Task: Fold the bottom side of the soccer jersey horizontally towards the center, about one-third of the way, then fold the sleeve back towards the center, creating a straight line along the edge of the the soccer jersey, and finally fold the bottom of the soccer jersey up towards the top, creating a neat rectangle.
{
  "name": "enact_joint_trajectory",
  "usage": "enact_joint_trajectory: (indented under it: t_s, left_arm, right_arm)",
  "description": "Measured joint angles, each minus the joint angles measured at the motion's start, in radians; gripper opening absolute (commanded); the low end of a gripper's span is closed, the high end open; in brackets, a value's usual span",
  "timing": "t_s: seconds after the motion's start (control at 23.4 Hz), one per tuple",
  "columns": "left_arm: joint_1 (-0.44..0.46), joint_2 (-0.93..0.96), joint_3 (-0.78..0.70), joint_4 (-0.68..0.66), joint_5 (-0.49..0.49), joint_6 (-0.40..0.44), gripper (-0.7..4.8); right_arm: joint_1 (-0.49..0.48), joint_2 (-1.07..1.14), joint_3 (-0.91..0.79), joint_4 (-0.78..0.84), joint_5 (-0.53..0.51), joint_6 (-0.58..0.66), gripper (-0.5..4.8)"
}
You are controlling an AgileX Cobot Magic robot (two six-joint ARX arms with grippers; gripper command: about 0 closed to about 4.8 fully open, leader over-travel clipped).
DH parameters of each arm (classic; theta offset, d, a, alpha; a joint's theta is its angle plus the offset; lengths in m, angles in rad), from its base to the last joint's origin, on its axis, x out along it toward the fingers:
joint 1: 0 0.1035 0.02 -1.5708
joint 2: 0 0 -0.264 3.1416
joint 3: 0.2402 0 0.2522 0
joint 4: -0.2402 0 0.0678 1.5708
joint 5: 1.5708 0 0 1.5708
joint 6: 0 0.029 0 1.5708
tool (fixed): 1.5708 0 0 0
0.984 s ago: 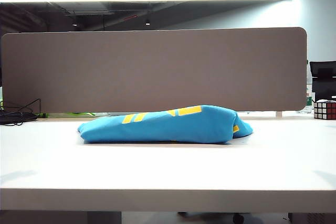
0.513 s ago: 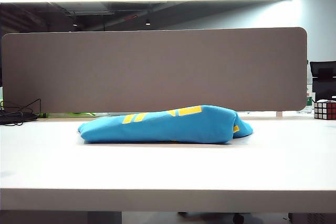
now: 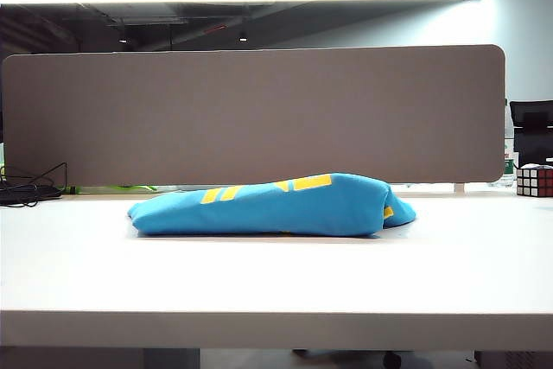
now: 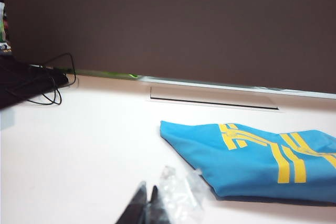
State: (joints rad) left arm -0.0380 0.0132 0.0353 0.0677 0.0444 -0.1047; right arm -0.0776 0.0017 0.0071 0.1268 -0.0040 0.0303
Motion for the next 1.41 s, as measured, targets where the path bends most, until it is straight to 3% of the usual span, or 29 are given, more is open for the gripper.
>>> enact_joint_trajectory:
  t_s: [1.41]
  left_arm:
    - [0.0,0.0,-0.034,0.026,0.0,0.023,-0.05]
  right_arm:
    - [0.0,0.0,0.0,0.039,0.001,-0.01,-0.01]
